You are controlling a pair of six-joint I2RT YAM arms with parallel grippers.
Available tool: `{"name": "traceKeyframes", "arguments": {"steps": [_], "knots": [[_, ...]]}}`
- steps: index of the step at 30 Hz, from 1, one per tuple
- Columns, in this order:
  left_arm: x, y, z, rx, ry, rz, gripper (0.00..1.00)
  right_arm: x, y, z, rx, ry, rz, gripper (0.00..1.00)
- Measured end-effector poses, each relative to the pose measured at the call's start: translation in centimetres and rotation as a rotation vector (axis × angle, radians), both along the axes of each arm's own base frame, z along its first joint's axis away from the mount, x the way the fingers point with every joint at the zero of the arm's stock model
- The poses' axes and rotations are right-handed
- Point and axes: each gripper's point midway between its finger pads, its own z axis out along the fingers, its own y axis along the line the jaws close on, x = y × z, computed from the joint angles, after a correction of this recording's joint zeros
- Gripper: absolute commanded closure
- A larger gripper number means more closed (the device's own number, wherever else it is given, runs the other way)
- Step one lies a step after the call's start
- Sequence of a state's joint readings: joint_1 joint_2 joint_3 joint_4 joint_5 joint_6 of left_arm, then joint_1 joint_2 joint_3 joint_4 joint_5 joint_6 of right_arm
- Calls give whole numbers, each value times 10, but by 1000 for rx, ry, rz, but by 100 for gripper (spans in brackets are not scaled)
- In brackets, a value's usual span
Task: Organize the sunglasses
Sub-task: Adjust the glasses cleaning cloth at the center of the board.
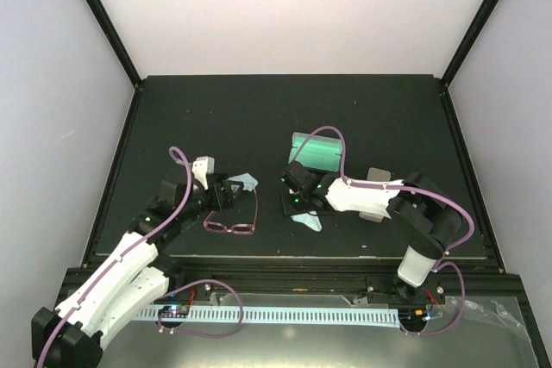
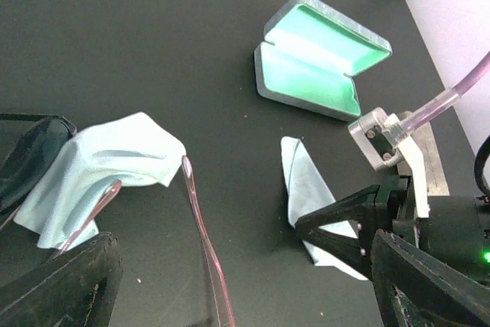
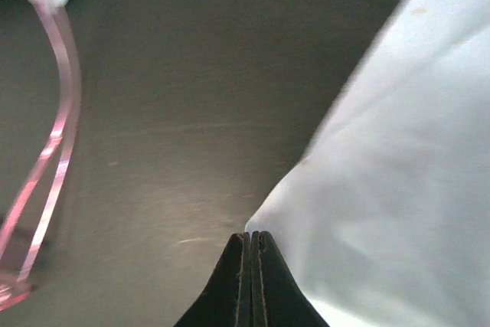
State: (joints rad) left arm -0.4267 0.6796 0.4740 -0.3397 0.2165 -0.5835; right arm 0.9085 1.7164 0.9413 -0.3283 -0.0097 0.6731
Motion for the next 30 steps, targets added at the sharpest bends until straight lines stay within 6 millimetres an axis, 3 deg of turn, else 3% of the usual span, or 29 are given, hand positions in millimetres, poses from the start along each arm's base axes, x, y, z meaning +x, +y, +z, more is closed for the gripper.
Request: {"name": "traceKeyframes", "arguments": {"steps": [6,15,18,30], "knots": [[-3,-10,-17,-11,53,-50,12,-6,24,10,133,43,47,99],[-6,-22,-35,-44,117,-107,13,2,19,7,150,45,2,99],[-6,-25,-37,-52,127,-117,13,6,9,4,105,18,-31,99],[-7,-31,-39,-68,134,-144,13,37,-73,9,-199,-178,-234,99]]}}
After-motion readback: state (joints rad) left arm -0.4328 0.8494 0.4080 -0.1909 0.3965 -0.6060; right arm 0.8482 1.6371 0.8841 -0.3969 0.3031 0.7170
